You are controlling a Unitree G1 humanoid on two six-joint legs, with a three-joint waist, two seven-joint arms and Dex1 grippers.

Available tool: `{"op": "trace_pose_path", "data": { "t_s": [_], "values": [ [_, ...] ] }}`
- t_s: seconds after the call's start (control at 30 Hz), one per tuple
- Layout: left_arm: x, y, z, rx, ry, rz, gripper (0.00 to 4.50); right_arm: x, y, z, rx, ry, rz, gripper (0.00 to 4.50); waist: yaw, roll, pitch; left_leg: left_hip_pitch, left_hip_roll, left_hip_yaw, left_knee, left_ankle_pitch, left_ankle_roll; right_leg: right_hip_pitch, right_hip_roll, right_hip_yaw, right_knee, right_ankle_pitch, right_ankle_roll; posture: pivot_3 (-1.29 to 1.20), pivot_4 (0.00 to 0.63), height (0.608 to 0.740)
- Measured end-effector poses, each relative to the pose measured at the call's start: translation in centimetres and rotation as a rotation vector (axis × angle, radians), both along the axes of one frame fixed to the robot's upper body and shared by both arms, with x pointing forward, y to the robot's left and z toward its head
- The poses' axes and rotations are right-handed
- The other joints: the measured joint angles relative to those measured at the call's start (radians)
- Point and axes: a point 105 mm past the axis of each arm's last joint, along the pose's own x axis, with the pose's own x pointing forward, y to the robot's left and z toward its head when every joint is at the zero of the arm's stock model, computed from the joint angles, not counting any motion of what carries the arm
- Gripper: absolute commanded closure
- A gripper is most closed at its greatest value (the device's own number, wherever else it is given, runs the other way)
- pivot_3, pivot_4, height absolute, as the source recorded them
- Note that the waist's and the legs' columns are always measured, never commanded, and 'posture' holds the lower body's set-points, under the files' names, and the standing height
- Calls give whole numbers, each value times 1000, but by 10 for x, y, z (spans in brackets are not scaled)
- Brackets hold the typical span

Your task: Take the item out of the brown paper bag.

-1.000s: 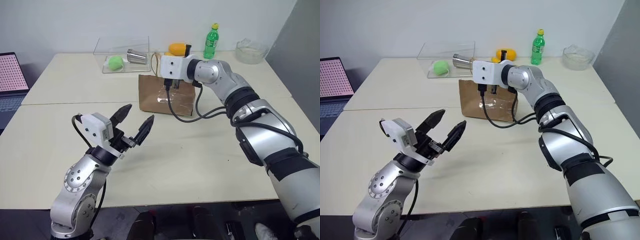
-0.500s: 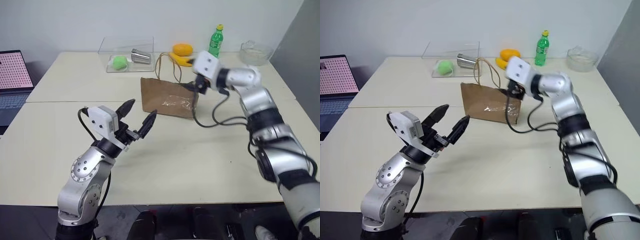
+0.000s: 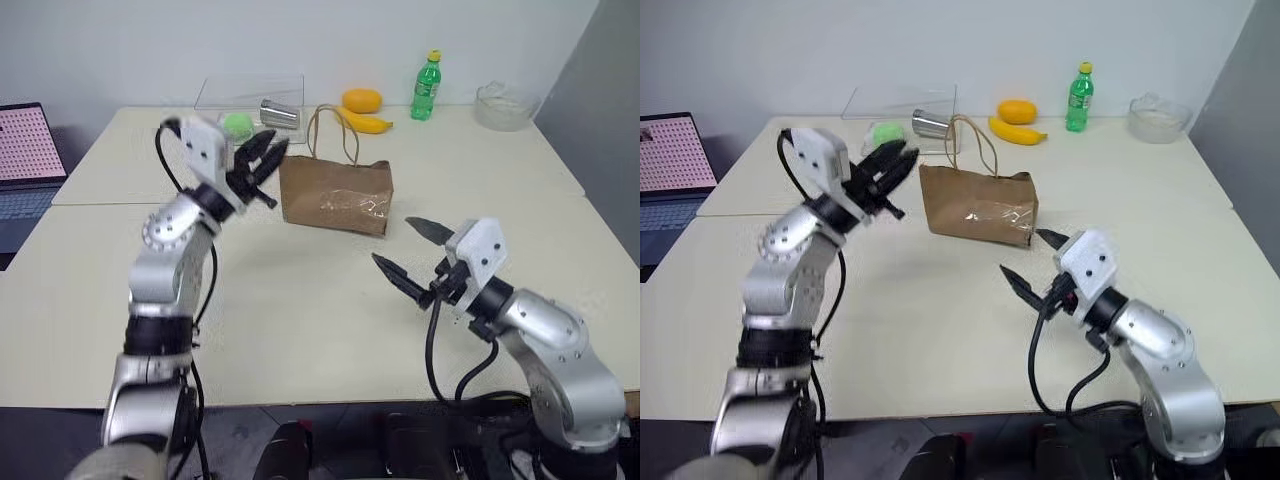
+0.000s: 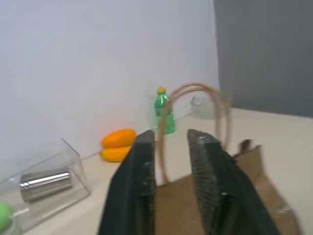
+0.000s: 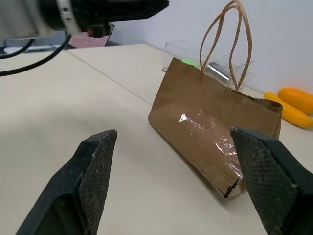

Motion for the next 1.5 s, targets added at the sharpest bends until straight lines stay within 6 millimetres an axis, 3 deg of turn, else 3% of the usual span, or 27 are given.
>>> {"op": "trace_pose_path", "data": {
  "t_s": [0.13,0.23,0.43,0.63,0.9,1.17,1.4,1.5],
  "values": [
    [40,-3,11,115,59,40,4456,-2,1,4,50,-7,-63,587,2,-2,0,-3,0,-2,0,0,0,-3,0,-2,-1,0,0,0,150,740],
    [56,-5,12,189,86,102,4456,-3,-2,4,57,-4,-99,587,1,-2,0,-5,0,-1,-1,0,0,-3,0,-1,-2,0,0,0,150,740],
    [69,-12,-11,402,158,192,4456,-3,-7,-1,43,14,-137,587,-9,-2,0,-4,0,-1,-1,0,0,-4,0,-1,-1,0,1,0,150,740],
    [69,-16,-37,566,250,170,4456,-8,-9,-1,20,15,-144,587,-19,-3,0,-4,0,-1,-1,0,0,-4,0,-1,0,-1,1,0,150,740],
    [59,-13,-46,620,333,44,4456,-14,-7,-14,8,88,-111,587,-20,-3,0,-4,0,-1,0,0,0,-4,0,-1,1,-1,1,0,150,740],
    [32,9,-61,610,494,-185,4456,-23,-1,-27,-3,164,-45,587,-25,-3,0,-3,0,-1,0,0,0,-4,0,-1,2,-1,1,0,150,740],
    [-5,26,-104,644,651,-395,4456,-25,3,-25,6,162,-9,587,-27,-3,0,-4,0,-2,1,0,1,-3,0,-1,2,0,1,0,150,740],
    [-33,27,-119,651,697,-485,4456,-26,5,-25,4,158,7,587,-30,-3,0,-4,2,-2,1,0,1,-3,0,0,2,0,0,0,150,740]
  ]
}}
